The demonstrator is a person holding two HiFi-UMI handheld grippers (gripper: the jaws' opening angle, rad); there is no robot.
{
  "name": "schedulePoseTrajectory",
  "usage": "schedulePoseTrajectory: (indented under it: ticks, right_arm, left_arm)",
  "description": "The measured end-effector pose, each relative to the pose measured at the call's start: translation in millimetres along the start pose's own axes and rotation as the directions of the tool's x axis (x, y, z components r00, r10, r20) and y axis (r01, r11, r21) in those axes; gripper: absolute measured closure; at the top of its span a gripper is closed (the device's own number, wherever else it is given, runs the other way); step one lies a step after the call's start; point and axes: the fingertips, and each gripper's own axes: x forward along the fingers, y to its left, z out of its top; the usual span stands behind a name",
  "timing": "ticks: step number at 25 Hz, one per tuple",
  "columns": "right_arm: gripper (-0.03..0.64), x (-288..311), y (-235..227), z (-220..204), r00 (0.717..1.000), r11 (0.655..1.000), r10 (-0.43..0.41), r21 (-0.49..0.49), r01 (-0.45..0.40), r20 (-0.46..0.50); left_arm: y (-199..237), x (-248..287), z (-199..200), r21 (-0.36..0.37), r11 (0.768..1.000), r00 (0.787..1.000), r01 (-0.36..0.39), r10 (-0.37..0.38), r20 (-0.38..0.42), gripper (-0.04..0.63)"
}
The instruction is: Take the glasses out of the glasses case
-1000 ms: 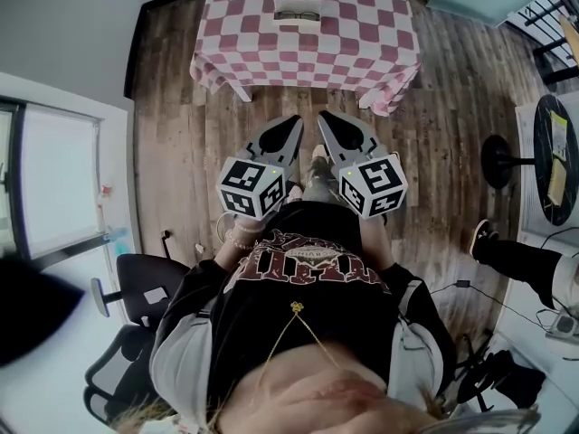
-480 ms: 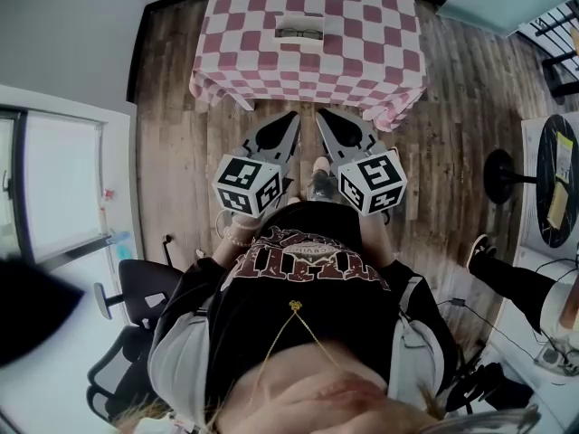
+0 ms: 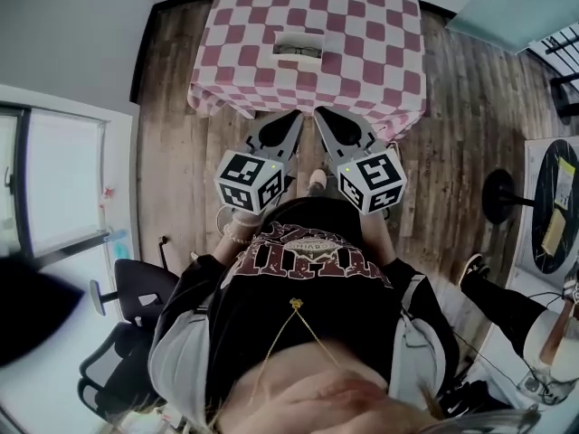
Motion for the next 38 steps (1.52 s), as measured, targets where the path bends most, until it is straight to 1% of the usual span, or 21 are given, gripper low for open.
schedulePoseTrajectory:
  ticks: [4,9,15,19,28,38]
  right_arm:
    - [0.597,4.4,-20.8,5.1,1.0,1.0,0.02,-0.001,-0.02,0.004]
    - [0.597,9.3,-38.3,4.0,0.999,0.999,0.05,-0.004,-0.05,-0.009]
    - [0.597,16.7,-52.0,1.0,0.998,0.998,0.059,0.014,-0.059,-0.018]
    - [0.597,25.0,-62.2,1.4,0.998,0.999,0.049,0.021,-0.048,-0.027]
    - [0.597,47.4,-88.6,9.1,1.0,0.999,-0.007,0.031,0.008,-0.023]
    - [0.597,90.8,-112.3,17.4,0.997,0.997,-0.066,0.025,0.067,-0.048]
  left_arm:
    - [3.2,20.6,9.9,0.008,1.0,0.999,-0.029,0.029,0.015,0.589]
    - [5.9,36.1,11.1,-0.002,0.998,0.998,-0.063,0.063,0.022,0.589]
    - [12.0,46.3,12.0,-0.006,0.997,0.997,-0.074,0.074,0.012,0.589]
    - [18.9,54.6,13.1,-0.003,0.997,0.997,-0.074,0.074,-0.002,0.589]
    - [39.2,87.5,25.4,0.011,1.0,1.0,-0.007,0.007,-0.022,0.589]
    - [82.8,115.9,41.7,0.02,0.998,0.997,0.058,-0.056,-0.049,0.589]
